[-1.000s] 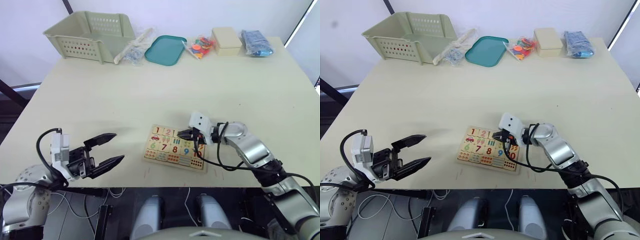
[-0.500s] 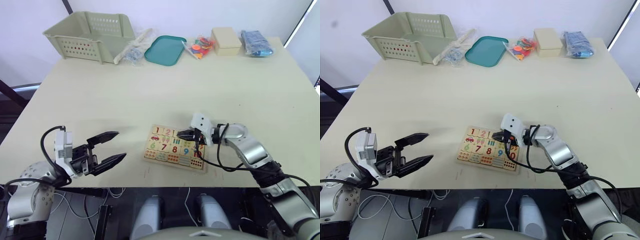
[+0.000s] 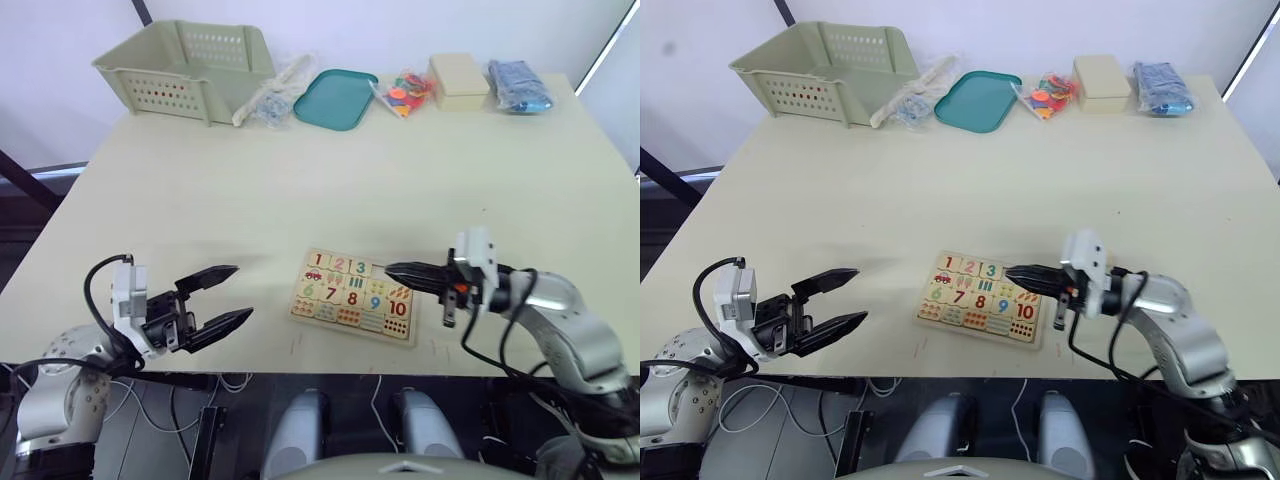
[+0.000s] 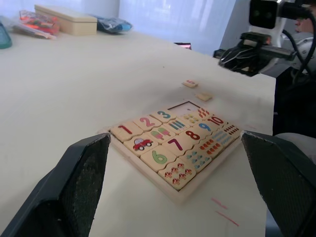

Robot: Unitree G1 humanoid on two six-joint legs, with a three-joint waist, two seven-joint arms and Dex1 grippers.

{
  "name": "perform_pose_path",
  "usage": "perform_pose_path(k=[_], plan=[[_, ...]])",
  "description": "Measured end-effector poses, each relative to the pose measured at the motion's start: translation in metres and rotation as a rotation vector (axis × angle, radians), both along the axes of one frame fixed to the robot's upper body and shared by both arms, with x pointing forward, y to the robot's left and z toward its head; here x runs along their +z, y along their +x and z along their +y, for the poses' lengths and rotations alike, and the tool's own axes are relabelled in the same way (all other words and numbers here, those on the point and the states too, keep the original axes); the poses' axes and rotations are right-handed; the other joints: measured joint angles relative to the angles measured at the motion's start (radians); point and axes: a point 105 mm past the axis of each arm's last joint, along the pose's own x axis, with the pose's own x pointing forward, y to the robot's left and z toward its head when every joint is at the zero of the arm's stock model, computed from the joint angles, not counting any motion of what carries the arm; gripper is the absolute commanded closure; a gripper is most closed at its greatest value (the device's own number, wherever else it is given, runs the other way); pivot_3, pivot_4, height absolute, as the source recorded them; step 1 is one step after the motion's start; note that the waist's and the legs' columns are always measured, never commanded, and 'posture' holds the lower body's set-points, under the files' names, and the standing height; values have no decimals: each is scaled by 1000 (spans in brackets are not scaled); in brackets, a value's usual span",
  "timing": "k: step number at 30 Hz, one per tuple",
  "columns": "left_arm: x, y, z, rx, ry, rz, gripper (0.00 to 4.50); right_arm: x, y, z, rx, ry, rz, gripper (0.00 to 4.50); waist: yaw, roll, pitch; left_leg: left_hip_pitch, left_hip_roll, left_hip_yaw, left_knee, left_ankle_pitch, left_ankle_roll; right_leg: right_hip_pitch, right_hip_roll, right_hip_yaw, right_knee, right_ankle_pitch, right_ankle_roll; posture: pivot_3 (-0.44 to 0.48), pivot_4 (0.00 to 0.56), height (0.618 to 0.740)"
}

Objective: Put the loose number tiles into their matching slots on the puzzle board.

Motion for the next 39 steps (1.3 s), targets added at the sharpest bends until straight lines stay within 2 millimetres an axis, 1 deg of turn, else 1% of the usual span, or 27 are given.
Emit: perform_pose_path(k=[1,2,3,5,6,7,8,11,14,19,21,26,34,39], plan=[[-2,-2,2,8,0,9,0,-3,-5,-11,-19,-10,13,3178,1,0,0,0,0,0,0,0,0,0,0,0,-1,0,0,0,150,740],[-4,-2,3,17,-3,17,0,-5,-10,-24,-47,-16,27,2780,3,0,0,0,0,0,0,0,0,1,0,0,-1,0,0,0,150,740],[-5,-3,3,21,-7,21,0,-6,-14,-33,-70,-17,31,2229,2,0,0,1,0,0,0,0,0,1,0,0,-1,0,0,0,150,740],[-7,-4,4,32,-13,29,0,-7,-18,-47,-116,-22,29,1313,1,0,0,1,0,0,0,0,0,2,0,0,-1,0,0,0,150,740],[-9,-5,5,38,-13,35,0,-6,-20,-54,-141,-27,25,979,0,0,0,1,1,0,0,0,0,2,0,0,-1,0,0,0,150,740],[-10,-6,5,41,-13,41,0,-6,-23,-62,-170,-29,21,432,-3,0,0,2,2,1,0,0,0,2,1,0,-1,0,0,0,150,740],[-11,-8,6,46,-12,47,0,-6,-26,-70,-194,-40,23,118,-3,0,0,2,2,1,0,0,0,2,2,0,-1,0,0,0,150,740],[-12,-9,8,53,-11,53,0,-8,-33,-84,-243,-56,38,118,0,0,0,2,2,1,0,0,0,2,1,0,-1,0,0,0,150,740],[-11,-9,17,83,-4,43,0,-11,-43,-97,-280,-79,51,118,2,0,0,1,1,1,0,0,0,2,1,0,-1,0,0,0,150,740],[-13,-8,23,81,8,48,0,-15,-46,-112,-346,-91,66,118,1,0,0,2,2,1,0,0,0,2,1,0,-1,0,0,0,150,740],[-14,-9,27,76,33,62,0,-18,-48,-115,-360,-95,81,118,1,0,0,2,2,1,0,0,0,2,1,0,-1,0,0,0,150,740],[-14,-8,30,63,42,64,0,-19,-48,-115,-359,-109,69,118,1,0,0,2,2,1,0,0,0,2,1,0,-1,0,0,0,150,740],[-9,-7,28,30,79,55,0,-18,-46,-113,-345,-127,66,118,1,0,0,2,2,1,0,0,0,2,1,0,-1,0,0,0,150,740],[-1,-3,24,4,98,36,0,-11,-37,-111,-337,-143,44,118,1,0,0,2,2,1,0,0,0,2,1,0,-1,0,0,0,150,740]])
